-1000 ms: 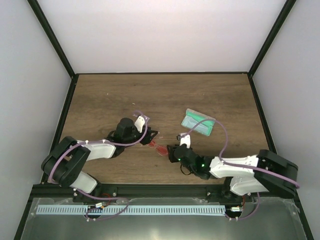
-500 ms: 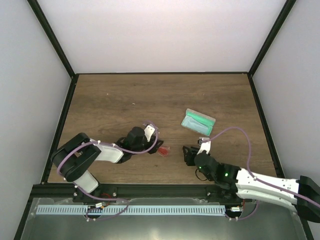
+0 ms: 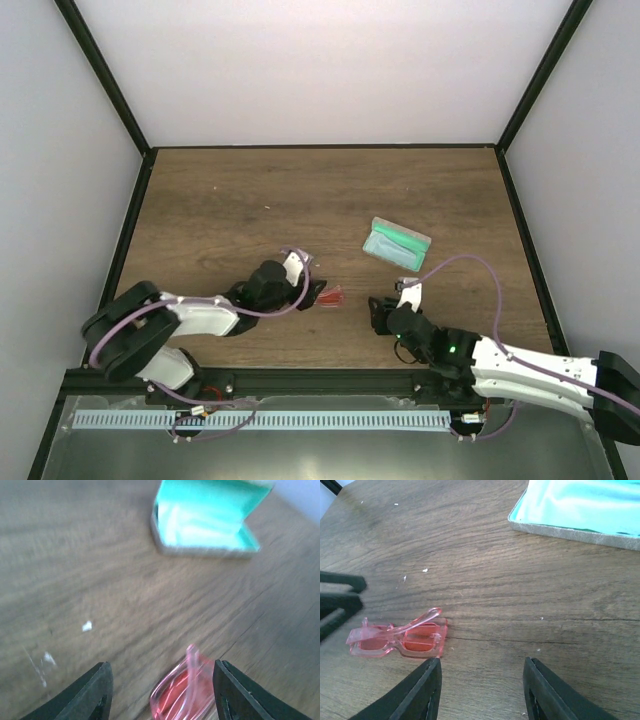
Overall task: Organize the sunglasses
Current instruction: Fold the sunglasses at the center of the board, then adjust the sunglasses case at the center of the board.
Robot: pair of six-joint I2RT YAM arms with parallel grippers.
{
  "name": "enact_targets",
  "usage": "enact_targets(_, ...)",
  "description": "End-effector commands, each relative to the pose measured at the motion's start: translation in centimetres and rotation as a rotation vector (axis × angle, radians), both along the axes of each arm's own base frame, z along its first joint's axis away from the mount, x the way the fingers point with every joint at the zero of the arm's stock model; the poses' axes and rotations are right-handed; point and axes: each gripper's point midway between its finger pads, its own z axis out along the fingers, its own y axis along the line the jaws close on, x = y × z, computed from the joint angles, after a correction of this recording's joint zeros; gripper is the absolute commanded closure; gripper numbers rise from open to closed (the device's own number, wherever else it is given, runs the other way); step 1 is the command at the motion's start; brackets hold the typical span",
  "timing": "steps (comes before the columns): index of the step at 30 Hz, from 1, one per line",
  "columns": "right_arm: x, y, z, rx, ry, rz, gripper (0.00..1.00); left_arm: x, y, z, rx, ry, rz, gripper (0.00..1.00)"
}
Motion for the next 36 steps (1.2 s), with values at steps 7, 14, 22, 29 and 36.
enact_targets(7,1.7,2.4,5.2,-0.038,-0.087,0.03,0.52,0.0,3.4,8.9,-0.127,-0.149,0.136,0.33)
enact_targets(14,3.7,7.2,6.6,-0.072,-0.058,0.23,0.52,-1.9,7.2,6.2,-0.19,-0.017,0.278,0.31)
enact_targets(22,7.5,6.4,4.2,-0.065,0.049,0.159,0.99,-4.5,8.4,3.0,-0.232,0.07,0.254,0.82)
enact_targets(29,10.1,2.4,2.2,-0.048,0.135,0.02,0.95,-5.4,8.2,2.7,-0.255,0.08,0.208,0.89)
enact_targets(36,10.9,-3.0,-2.0,0.015,0.205,-0.143,0.91,-5.2,9.0,1.8,-0.23,0.074,0.252,0.77)
